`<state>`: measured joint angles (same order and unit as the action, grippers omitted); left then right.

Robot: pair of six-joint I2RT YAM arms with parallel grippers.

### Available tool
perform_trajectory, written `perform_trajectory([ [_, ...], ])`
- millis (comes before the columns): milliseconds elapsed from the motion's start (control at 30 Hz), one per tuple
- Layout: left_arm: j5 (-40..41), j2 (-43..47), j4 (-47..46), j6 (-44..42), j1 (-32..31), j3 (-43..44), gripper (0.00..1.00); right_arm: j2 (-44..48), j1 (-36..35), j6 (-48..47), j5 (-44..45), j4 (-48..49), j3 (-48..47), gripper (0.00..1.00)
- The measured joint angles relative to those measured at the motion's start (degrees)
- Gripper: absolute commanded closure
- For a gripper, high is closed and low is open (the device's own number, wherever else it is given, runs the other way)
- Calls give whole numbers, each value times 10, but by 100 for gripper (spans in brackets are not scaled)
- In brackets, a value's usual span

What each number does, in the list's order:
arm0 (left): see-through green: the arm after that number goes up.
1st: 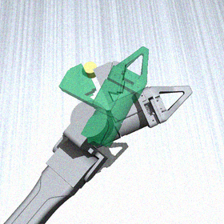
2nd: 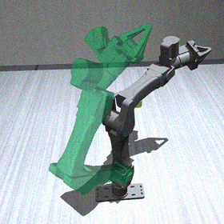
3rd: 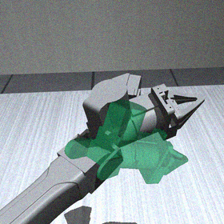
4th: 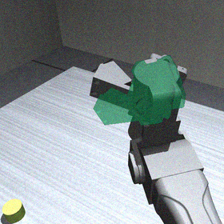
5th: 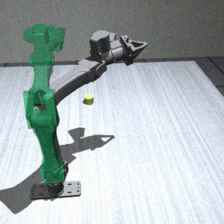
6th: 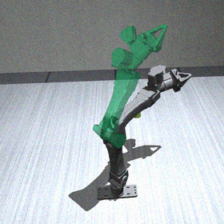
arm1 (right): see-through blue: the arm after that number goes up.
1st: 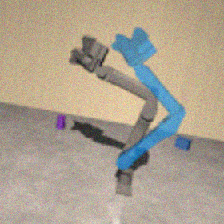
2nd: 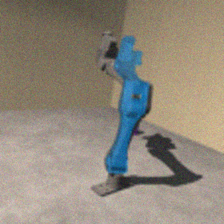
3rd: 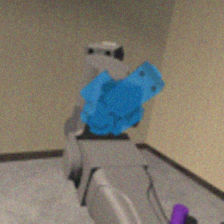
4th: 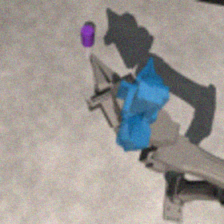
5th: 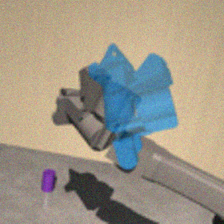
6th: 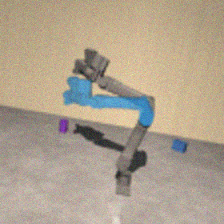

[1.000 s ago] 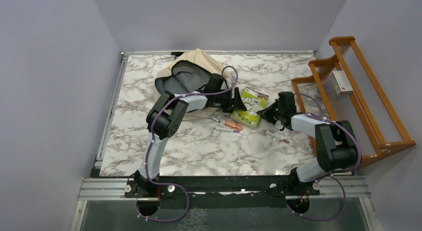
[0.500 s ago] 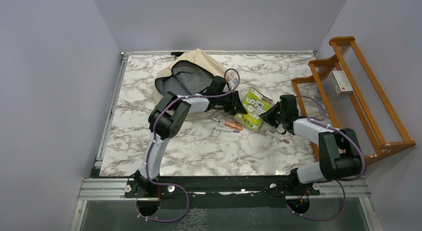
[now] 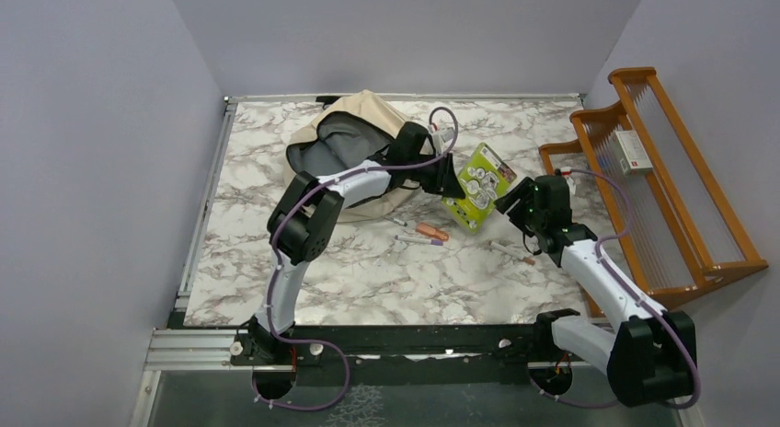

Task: Pack the student bag
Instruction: Pick up the book from the center of the board.

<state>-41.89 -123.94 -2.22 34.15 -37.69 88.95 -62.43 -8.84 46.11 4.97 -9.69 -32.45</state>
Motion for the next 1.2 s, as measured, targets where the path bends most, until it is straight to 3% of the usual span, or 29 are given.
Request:
perform_trajectory([
  [300, 96, 125, 129, -166, 2, 17, 100, 90, 0, -115, -7, -4, -61, 27],
  [533, 242, 298, 165, -274, 9, -50, 100, 75, 0, -181, -116, 82, -98, 28],
  [800, 366, 469, 217, -377, 23, -110, 100, -39, 0, -230, -299, 166, -213, 27],
  [1200, 316, 562, 292, -449, 22, -176, 100, -112, -10, -364, -659, 249, -390, 25],
])
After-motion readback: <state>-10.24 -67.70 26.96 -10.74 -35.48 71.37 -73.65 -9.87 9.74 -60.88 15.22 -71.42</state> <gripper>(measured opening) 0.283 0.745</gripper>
